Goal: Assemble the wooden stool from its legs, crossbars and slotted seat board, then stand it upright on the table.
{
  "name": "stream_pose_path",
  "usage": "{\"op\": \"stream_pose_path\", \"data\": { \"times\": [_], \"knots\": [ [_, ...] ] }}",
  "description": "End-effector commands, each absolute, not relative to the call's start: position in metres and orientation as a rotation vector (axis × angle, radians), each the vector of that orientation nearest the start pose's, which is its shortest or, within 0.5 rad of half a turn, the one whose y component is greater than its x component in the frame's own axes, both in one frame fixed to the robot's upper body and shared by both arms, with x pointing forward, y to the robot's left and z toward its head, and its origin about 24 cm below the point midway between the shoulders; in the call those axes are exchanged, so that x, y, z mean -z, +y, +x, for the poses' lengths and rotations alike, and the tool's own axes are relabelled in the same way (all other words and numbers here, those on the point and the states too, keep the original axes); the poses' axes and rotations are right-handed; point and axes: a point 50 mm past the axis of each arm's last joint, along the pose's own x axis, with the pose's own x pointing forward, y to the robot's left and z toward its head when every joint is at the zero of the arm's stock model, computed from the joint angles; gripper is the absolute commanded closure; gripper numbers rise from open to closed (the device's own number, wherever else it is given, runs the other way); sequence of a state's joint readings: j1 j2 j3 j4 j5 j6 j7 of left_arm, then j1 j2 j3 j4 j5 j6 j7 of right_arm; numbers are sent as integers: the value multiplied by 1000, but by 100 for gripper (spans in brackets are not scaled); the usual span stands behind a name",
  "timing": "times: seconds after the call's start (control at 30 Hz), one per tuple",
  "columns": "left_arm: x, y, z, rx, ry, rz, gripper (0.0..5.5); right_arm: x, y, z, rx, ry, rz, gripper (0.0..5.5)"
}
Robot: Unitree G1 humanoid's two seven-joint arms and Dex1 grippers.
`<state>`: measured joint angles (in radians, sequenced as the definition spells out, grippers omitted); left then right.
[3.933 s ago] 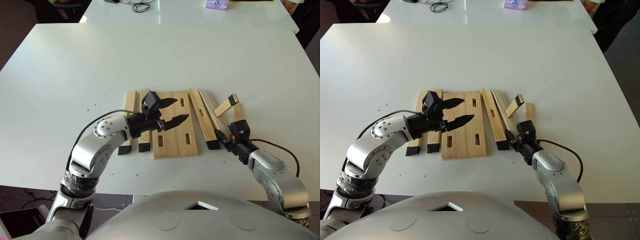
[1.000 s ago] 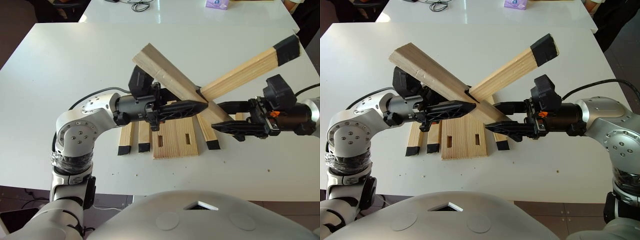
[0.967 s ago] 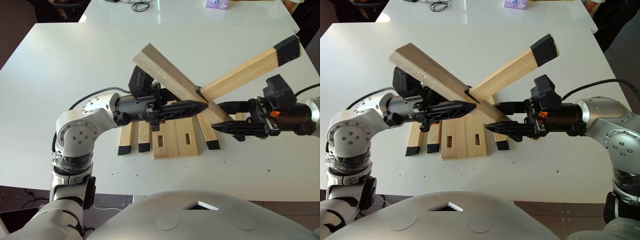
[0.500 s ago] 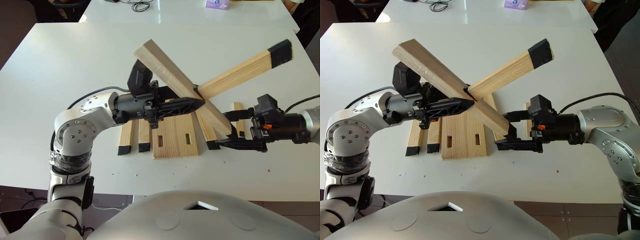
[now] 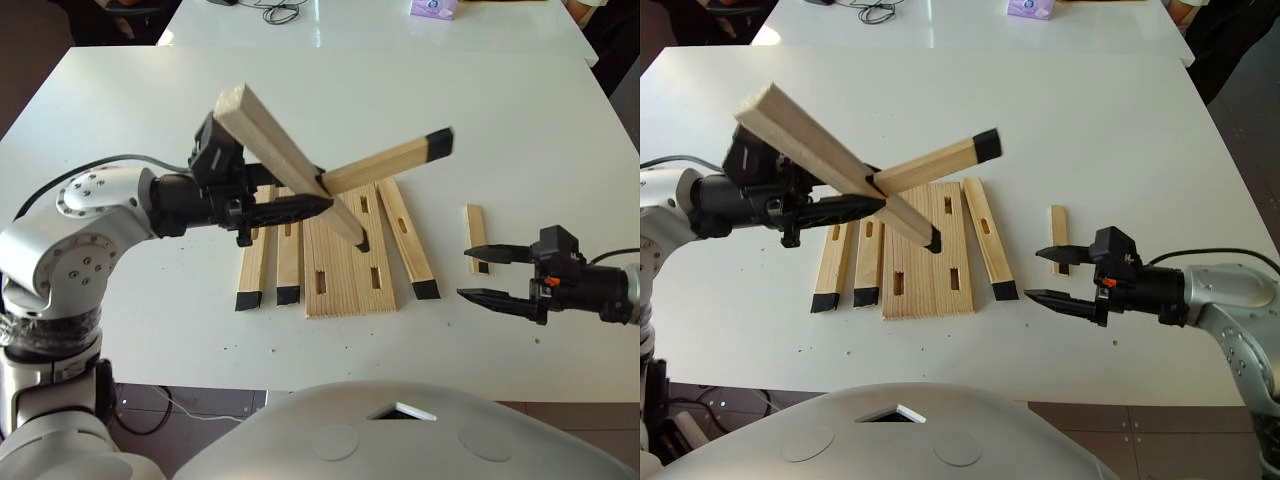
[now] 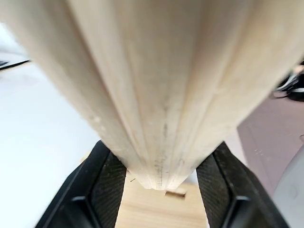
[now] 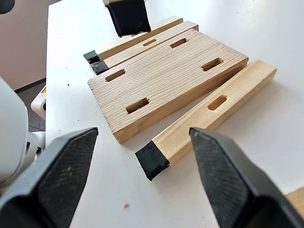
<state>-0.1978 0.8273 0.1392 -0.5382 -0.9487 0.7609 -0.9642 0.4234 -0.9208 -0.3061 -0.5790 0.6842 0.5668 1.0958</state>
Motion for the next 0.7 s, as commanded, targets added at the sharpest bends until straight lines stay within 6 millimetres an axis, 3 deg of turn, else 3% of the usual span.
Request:
{"op": "stream_pose_path", "data": {
  "times": [0.03,0.23,0.43,0.7],
  "knots": [
    [-181,189,195,1352,177,142,344,-121,-229,140,-1079,478,-123,194],
    [-165,203,186,1371,225,218,344,-120,-225,133,-1028,455,-127,194],
    [-150,207,190,1354,223,246,344,-120,-223,134,-1017,441,-134,194],
    [-149,204,191,1345,217,224,344,-119,-221,134,-1027,443,-136,194]
  ]
}}
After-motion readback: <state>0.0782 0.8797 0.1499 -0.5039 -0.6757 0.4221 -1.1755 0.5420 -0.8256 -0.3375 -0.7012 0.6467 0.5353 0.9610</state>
